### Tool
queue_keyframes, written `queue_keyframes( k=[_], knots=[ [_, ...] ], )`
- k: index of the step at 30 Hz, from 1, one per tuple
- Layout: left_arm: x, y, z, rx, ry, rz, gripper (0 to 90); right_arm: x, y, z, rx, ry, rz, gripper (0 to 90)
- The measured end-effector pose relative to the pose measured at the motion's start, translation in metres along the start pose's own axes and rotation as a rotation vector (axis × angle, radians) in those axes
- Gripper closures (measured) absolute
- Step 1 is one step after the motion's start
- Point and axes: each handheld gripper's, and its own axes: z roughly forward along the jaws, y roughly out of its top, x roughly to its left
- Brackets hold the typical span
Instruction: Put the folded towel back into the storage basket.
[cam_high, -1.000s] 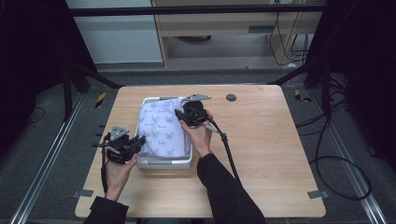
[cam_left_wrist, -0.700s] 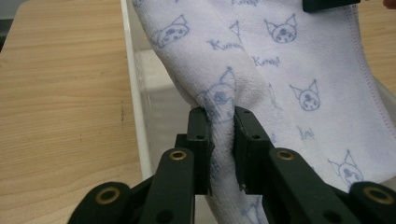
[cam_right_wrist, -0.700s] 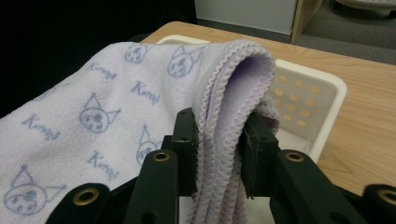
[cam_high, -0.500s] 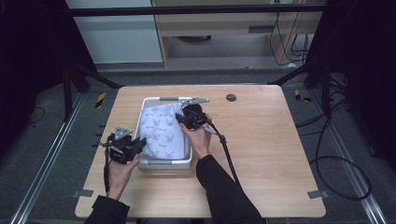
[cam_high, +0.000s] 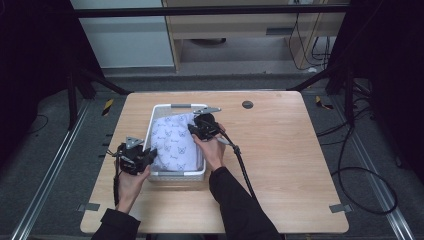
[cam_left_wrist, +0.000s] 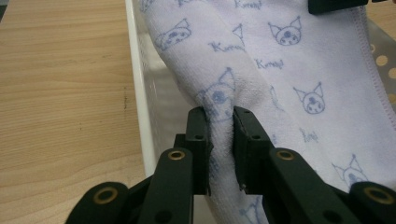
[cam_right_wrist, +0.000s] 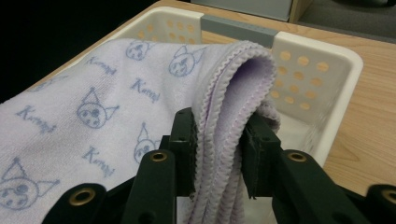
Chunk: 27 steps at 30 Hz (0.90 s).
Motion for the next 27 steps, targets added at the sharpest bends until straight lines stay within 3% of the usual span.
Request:
queue_keyframes(
  k=[6,8,17,27],
  knots=[
    [0.000,-0.001,0.004,0.019,0.013,0.002,74.3,-0.002,-0.003,0.006,0.044,-0.006,-0.025,64.3],
    [0.000,-0.001,0.004,0.017,0.022,0.002,71.5,-0.003,-0.004,0.008,0.055,-0.007,-0.031,59.3],
    [0.002,0.002,-0.006,-0.051,0.023,-0.021,63.7,-0.004,-0.001,-0.002,-0.006,-0.032,-0.048,41.8],
    [0.003,0.004,-0.015,-0.104,-0.008,-0.021,55.1,-0.009,-0.004,-0.023,-0.032,-0.009,-0.060,25.5]
  ],
)
